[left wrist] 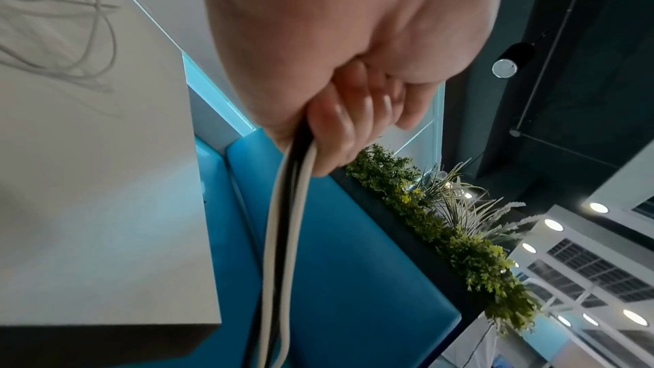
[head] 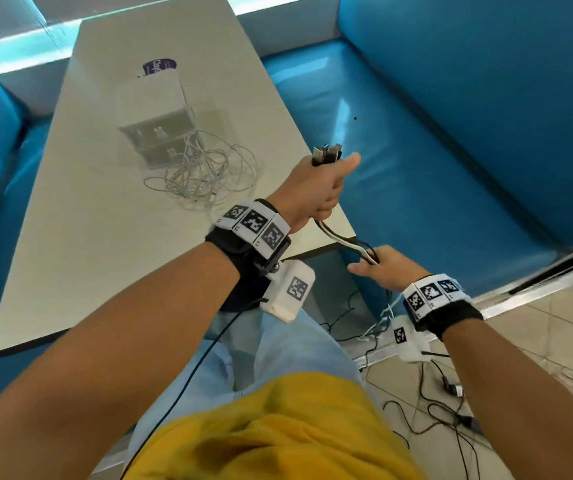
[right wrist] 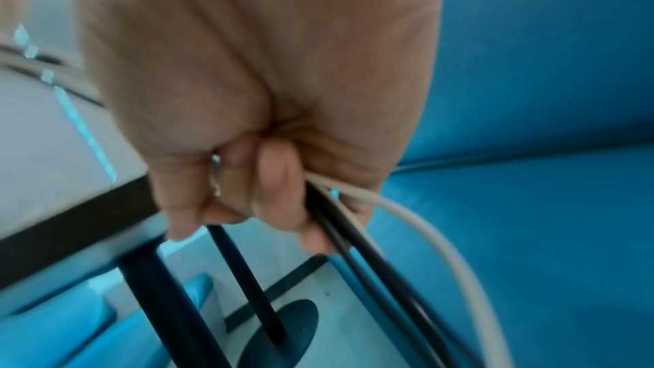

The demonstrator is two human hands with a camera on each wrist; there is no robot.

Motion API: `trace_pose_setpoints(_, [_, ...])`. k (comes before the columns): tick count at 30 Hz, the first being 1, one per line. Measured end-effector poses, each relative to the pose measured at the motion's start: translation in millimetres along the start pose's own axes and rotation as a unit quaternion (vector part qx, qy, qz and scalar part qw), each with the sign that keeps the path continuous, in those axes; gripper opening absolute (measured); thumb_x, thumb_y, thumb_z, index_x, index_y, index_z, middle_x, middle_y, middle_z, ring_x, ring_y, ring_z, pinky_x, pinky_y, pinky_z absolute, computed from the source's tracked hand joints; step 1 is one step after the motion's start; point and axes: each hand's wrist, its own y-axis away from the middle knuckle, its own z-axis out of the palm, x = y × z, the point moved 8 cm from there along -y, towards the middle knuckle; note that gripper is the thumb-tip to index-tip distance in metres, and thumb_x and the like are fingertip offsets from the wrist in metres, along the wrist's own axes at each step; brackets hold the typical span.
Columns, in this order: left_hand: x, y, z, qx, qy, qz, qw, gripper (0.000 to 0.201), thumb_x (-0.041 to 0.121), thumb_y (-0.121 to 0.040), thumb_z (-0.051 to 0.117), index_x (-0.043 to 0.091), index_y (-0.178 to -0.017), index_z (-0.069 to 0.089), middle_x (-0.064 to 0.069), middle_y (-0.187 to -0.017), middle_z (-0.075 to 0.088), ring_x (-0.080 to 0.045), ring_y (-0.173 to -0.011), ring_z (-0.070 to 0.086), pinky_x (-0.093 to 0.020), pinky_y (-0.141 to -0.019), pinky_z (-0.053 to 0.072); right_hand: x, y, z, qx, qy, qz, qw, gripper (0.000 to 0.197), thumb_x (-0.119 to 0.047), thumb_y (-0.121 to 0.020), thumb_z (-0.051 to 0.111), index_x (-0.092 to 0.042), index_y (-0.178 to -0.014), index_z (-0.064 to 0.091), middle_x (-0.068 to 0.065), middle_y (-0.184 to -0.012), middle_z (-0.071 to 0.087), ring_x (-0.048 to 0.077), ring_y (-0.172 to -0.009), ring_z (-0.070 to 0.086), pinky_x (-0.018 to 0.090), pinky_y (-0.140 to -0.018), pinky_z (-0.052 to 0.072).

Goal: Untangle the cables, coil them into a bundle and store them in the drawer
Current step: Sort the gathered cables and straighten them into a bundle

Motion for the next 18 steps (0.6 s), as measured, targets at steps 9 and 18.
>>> trace_pose_setpoints(9, [2,6,-11,0.027,-0.062,0.036,0.997,0.035,0.025,-0.093,0.061,0.019,-0.064,0.043,0.001,-0.053,0.023,-0.012,-0.043,0.019,-0.019,-0.040,0.021,-104,37,-74,0.082,-0.103,-0.159,0.979,0.021,-0.011,-0.089,0.062,-0.025,-0.105,0.062,0.004,-0.100,0.066,0.012,-0.087,0.060,0.028,-0.081,0.048])
trace_pose_setpoints(18, [9,19,-30,0.028,-0.119,0.079,0.989,0.017,0.003,-0.083,0.048,0.014,-0.071,0.045,0.001,-0.059,0.039,-0.013,-0.051,0.035,-0.027,-0.044,0.034,-250,58,-59,0.094,0.044,-0.260,0.960,0.052,-0.051,-0.098,0.039,-0.010,-0.098,0.071,0.003,-0.103,0.071,0.017,-0.097,0.064,0.035,-0.092,0.049])
